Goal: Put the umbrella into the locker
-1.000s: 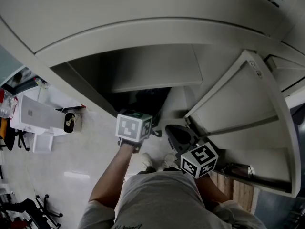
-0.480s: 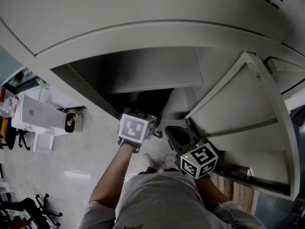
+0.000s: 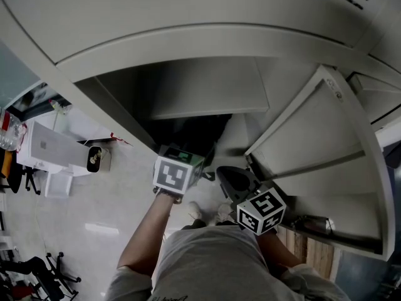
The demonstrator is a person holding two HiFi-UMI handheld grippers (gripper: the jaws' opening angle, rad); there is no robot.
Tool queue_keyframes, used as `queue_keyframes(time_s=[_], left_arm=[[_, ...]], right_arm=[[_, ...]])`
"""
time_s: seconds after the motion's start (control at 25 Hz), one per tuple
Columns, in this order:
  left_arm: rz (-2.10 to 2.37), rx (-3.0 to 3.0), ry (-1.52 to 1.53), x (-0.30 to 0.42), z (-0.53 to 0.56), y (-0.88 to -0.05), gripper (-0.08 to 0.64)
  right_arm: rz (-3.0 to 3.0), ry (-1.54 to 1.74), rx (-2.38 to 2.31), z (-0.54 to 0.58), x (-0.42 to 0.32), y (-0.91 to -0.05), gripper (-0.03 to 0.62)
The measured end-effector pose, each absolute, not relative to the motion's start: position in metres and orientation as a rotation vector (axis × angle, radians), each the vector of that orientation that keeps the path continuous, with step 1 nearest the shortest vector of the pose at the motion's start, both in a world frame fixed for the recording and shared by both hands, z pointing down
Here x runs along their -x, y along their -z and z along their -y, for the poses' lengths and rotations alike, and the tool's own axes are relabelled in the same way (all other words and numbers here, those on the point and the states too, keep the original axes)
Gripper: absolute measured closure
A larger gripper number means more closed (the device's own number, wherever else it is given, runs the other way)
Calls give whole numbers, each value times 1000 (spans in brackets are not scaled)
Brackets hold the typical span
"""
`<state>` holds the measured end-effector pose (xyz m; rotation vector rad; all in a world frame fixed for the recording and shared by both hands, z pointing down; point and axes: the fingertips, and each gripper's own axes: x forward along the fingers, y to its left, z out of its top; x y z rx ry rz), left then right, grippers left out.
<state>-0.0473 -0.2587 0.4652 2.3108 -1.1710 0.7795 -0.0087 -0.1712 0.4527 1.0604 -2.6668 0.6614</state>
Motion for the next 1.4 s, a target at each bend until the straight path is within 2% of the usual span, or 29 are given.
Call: queue_keyframes(time_s=[0.76,1.4], left_arm=[[1214,-2348,-760,76,194,-454,288],[1216,-2215,-819,106,135,-505,288]], right_arm=[[2670,-650,-1024,154,18,-454,565],[2671,-636,-981,143,26,-453,565]])
